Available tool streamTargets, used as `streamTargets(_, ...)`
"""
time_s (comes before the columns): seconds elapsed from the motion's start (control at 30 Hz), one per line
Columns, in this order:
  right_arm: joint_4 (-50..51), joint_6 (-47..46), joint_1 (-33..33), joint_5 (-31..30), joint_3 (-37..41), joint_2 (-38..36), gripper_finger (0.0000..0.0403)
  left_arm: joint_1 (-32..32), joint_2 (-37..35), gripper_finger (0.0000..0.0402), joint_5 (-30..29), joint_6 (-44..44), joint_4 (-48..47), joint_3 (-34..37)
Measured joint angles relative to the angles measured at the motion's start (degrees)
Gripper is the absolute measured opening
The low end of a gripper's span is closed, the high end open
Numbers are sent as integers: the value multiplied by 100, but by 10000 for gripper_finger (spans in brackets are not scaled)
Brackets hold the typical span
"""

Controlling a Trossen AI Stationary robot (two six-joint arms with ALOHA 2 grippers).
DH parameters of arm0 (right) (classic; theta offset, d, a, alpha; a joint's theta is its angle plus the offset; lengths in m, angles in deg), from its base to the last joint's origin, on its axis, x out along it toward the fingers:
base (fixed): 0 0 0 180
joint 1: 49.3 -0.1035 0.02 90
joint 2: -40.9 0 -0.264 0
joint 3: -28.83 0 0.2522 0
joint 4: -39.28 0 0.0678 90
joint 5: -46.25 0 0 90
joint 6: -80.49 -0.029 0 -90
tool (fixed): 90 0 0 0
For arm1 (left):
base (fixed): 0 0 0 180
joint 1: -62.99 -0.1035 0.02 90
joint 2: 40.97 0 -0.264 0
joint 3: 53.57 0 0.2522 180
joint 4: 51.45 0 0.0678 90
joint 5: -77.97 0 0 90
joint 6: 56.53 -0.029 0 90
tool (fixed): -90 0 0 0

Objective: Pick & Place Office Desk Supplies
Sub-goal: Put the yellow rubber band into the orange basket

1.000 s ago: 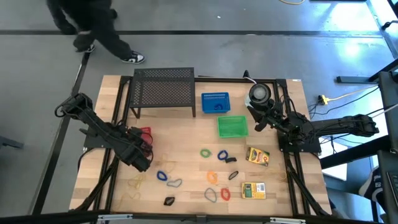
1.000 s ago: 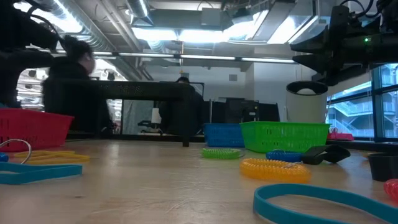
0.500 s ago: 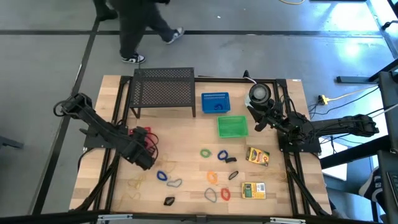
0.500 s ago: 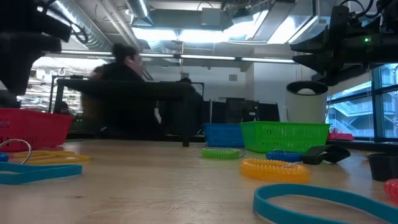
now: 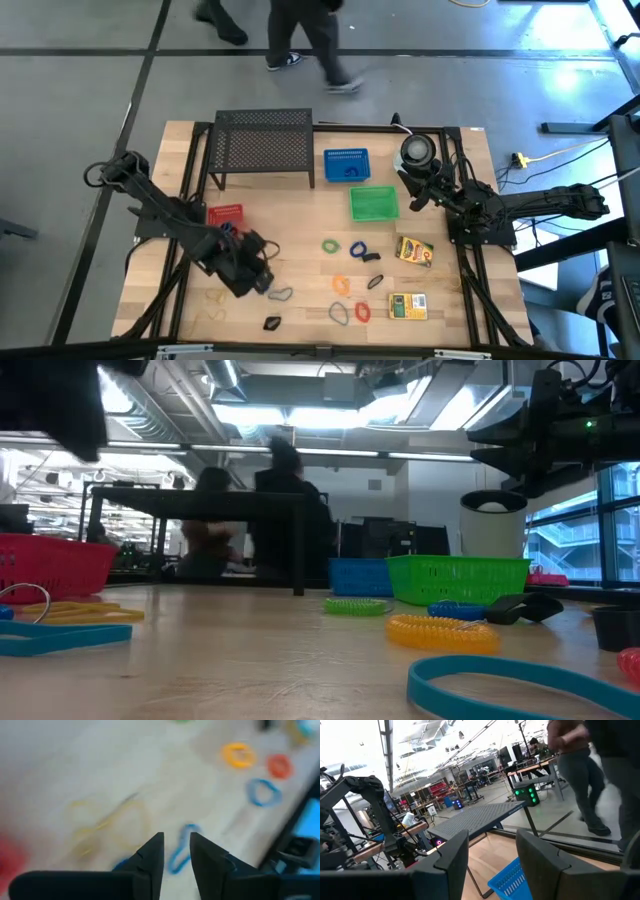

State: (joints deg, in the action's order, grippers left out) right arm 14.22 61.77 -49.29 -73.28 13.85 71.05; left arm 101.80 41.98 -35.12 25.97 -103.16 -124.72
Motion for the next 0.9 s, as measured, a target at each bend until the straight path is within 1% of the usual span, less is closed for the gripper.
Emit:
streamTargets(0.1,4,0,0,1,0,-1,166,48,320,86,-275,-956,806,-2)
streamTargets(0.2,8,0,0,0,0,0,166,-27,750,87,-676,-2058,1497,-2)
streamTargets(0.27,9,0,2,-1,0,-1,166,-114,1033,90,-716,-2540,1748,-2)
streamTargets(0.3,11,0,0,0,0,0,166,-164,1161,92,-636,-2642,1801,-2)
streamTargets(0.5,25,0,2,0,0,0,166,-478,1627,114,241,-2719,1466,0)
streamTargets(0.73,26,0,2,-1,0,-1,166,-876,1632,138,536,-2702,419,0)
streamTargets(0.9,28,0,0,1,0,0,166,-1144,1636,147,1054,-2286,39,0)
